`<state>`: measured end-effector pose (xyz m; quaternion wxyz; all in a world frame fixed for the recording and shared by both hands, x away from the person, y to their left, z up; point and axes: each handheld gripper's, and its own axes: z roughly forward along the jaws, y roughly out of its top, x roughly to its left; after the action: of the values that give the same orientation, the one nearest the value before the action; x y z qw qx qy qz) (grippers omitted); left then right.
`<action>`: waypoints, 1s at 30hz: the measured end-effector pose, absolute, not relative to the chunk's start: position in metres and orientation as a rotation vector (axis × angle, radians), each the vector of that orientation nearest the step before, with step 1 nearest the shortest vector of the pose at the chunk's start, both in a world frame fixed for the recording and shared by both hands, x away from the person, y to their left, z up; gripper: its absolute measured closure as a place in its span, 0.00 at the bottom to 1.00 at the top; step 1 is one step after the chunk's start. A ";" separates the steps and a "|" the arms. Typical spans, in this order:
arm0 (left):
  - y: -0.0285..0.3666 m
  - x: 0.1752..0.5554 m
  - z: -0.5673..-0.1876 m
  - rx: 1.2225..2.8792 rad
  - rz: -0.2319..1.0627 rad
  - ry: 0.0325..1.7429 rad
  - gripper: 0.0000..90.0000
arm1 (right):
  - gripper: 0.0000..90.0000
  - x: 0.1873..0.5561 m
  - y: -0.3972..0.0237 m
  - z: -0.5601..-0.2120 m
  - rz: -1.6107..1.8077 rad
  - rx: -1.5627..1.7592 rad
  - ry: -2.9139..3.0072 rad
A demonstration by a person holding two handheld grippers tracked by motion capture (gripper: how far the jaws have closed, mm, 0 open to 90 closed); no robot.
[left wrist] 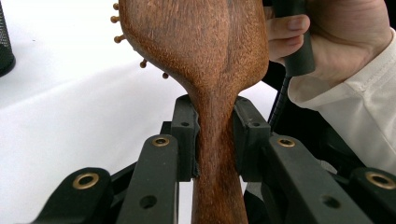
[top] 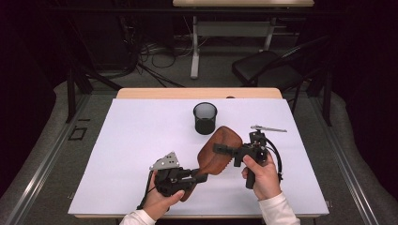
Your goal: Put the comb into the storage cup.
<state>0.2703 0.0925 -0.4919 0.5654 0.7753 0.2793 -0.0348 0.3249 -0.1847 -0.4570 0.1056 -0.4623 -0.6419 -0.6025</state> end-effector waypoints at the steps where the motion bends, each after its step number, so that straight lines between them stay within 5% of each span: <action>1: 0.093 0.270 -0.492 1.824 -0.084 0.660 0.81 | 0.35 0.325 -0.185 -0.457 -1.779 -1.346 -1.889; 30: 0.092 0.273 -0.497 1.833 -0.090 0.656 0.81 | 0.47 0.327 -0.193 -0.466 -1.762 -1.371 -1.766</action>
<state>0.2729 0.0924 -0.4969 0.5617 0.7781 0.2785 -0.0380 0.3274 -0.1934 -0.4660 0.1471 -0.4764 -0.6136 -0.6123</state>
